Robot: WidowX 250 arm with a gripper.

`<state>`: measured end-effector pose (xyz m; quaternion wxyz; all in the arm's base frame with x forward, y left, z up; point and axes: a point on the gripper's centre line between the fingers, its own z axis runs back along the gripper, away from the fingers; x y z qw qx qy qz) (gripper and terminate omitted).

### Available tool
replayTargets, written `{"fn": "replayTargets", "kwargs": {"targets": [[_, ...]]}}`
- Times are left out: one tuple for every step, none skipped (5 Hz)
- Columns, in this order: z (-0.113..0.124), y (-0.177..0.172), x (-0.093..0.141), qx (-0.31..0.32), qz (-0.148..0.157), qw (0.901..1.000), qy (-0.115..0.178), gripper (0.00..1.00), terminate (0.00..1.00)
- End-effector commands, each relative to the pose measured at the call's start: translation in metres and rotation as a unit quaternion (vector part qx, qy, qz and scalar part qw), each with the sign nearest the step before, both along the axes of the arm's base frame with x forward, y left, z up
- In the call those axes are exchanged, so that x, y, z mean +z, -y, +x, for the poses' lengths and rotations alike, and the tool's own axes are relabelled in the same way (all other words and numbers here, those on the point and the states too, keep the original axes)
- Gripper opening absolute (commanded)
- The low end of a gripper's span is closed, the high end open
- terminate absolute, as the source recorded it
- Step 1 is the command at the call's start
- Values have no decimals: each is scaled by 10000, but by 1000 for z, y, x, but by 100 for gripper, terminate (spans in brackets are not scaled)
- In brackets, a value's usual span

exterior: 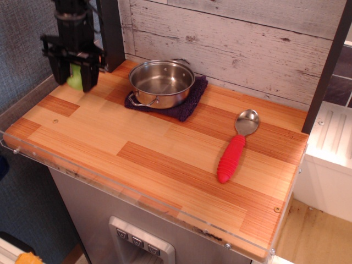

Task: Place the green squash on the counter in front of the pot near the wall.

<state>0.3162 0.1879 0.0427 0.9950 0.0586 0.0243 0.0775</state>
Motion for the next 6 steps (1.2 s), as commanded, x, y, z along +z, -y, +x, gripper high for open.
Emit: {"fn": "replayTargets", "kwargs": {"targets": [[-4, -10, -7, 67, -157, 9997, 177, 0, 0], [-4, -11, -4, 105, -144, 9997, 144, 100, 0], [-6, -11, 13, 109, -33, 9993, 363, 100, 0], [-15, -9, 48, 71, 127, 9967, 802, 100, 0], [-25, 7, 90, 72, 281, 9949, 967, 100, 0], [-25, 49, 109, 215, 209, 9966, 765, 100, 0]]}}
